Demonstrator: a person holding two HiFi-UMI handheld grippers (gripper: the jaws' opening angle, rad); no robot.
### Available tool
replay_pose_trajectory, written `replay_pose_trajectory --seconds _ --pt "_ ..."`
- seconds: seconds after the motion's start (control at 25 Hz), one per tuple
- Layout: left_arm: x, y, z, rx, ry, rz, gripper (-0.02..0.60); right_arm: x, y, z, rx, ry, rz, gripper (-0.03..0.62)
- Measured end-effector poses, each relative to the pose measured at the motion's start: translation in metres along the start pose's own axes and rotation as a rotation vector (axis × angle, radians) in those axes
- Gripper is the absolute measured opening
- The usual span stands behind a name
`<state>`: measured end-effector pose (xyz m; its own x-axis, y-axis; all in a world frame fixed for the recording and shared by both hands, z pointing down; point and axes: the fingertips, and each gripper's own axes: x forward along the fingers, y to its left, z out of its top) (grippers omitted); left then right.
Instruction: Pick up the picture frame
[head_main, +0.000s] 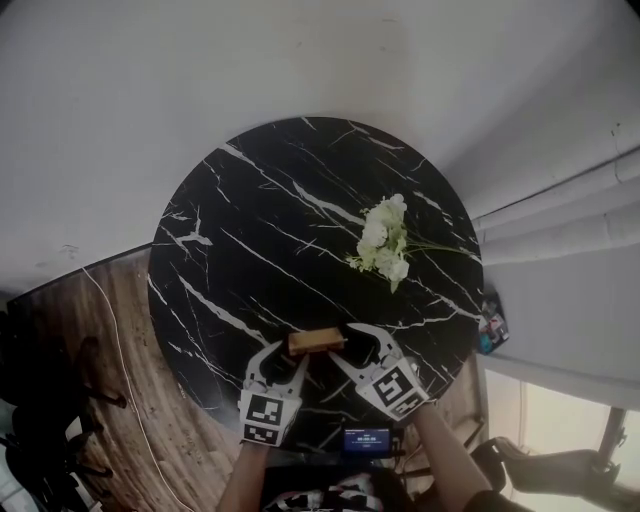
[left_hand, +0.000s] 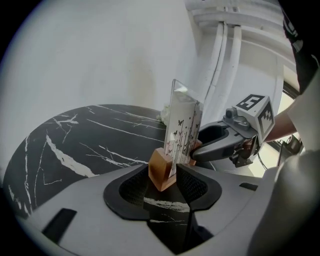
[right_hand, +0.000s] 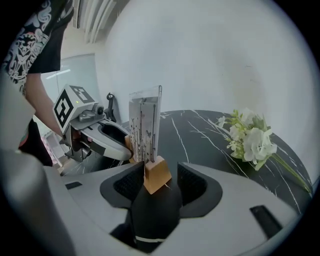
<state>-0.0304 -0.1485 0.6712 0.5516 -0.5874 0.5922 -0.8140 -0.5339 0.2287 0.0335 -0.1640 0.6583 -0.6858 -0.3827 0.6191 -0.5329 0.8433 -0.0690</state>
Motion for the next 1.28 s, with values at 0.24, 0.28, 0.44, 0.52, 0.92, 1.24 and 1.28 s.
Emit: replay_pose_trajectory --seconds 0.24,0.28,0.44,0.52,0.92,1.24,1.28 --pt "0.004 0.002 0.002 0.024 0.004 0.01 0.166 0.017 0.008 -0.013 -0.046 0.082 0.042 0.166" --pt "0.004 0.002 0.003 0.02 0.003 0.011 0.166 0.017 0.007 -0.013 -0.036 0.077 0.041 0.166" --pt "0.005 0.003 0.003 0.017 0.004 0.013 0.166 0.019 0.005 -0.014 -0.031 0.076 0.033 0.166" --pt "0.005 0.004 0.004 0.013 0.003 0.014 0.166 0.019 0.005 -0.014 -0.023 0.081 0.024 0.166" --pt "0.003 0.003 0.004 -0.018 0.006 -0.012 0.164 0.017 0.008 -0.013 0.089 0.078 0.024 0.166" --pt "0.0 -0.002 0.007 -0.058 0.006 -0.04 0.164 0.007 0.01 -0.011 0.116 0.095 0.026 0.166" --pt "-0.001 -0.003 0.008 -0.065 0.006 -0.046 0.164 0.005 0.01 -0.011 0.127 0.093 0.026 0.166"
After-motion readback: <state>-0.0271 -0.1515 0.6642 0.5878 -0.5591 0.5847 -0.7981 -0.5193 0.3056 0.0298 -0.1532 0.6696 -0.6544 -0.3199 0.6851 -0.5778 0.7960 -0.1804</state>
